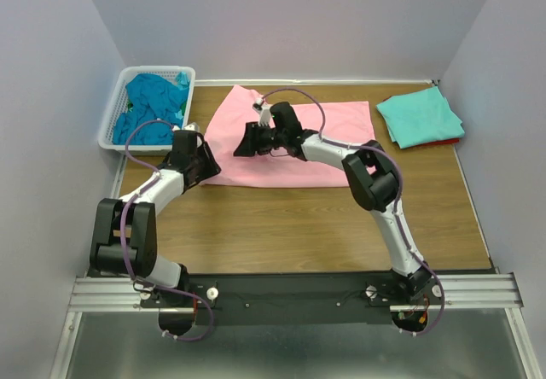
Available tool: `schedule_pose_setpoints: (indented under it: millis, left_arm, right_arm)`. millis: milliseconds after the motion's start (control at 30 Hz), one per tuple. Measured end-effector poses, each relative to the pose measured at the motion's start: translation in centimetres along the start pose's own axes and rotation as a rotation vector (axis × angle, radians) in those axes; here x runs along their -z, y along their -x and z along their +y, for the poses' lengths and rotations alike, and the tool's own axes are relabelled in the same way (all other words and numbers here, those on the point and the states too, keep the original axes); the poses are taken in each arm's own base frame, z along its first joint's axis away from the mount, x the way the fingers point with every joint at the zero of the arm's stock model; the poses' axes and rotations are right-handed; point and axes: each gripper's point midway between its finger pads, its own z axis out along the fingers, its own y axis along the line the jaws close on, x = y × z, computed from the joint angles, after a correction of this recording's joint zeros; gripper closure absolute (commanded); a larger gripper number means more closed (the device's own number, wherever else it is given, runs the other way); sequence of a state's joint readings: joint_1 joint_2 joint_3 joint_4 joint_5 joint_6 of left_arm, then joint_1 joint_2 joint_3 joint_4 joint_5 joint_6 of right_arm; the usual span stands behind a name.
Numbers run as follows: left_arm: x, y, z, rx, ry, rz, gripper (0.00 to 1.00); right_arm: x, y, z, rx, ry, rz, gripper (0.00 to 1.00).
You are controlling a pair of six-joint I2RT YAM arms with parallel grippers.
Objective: Fold and stack the t-shirts
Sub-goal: Fold the tshirt
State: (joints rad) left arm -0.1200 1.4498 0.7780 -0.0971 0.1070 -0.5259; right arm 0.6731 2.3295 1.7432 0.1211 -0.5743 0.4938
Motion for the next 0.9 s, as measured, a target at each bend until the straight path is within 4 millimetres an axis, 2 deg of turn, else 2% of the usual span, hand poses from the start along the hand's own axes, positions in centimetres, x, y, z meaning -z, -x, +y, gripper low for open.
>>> schedule_pose_setpoints:
  millis: [67,167,267,400,500,667,733,833,900]
  left_arm:
    - [-0.5,-0.7,0.4,0.005,0.011,0.027,0.55]
    - [-0.6,-1.0,0.5,0.011,0.017,0.038,0.55]
    - [-0.6,-1.0,0.5,0.014,0.017,0.038,0.55]
    - [-0.1,-1.0,0.6,0.03,0.022,0.021,0.54]
    - [1.2,-0.5,0.6,0.048,0.027,-0.025,0.53]
    - [3.5,1.4,0.5,0.089,0.038,-0.137,0.5]
    - [3.6,1.9,0.5,0.106,0.041,-0.159,0.5]
    - [3.2,1.9,0.7,0.132,0.048,-0.156,0.5]
    - [2.3,1.8,0.8,0.154,0.056,-0.141,0.51]
  right_arm:
    - [0.1,-0.6,-2.4,-0.048,-0.028,0.002,0.4]
    - [1.5,-0.4,-7.3,-0.128,-0.088,-0.021,0.39]
    - [3.8,1.6,-11.1,-0.185,-0.122,-0.08,0.39]
    - [6.5,3.8,-13.9,-0.208,-0.157,-0.143,0.37]
    - [8.7,3.9,-13.2,-0.218,-0.17,-0.151,0.37]
    - [12.8,4.6,-8.7,-0.173,-0.152,-0.181,0.36]
    - [15.6,4.7,-6.4,-0.148,-0.146,-0.212,0.36]
    - [19.0,3.9,-6.2,-0.156,-0.181,-0.242,0.36]
    - [21.5,2.7,-7.5,-0.183,-0.231,-0.267,0.36]
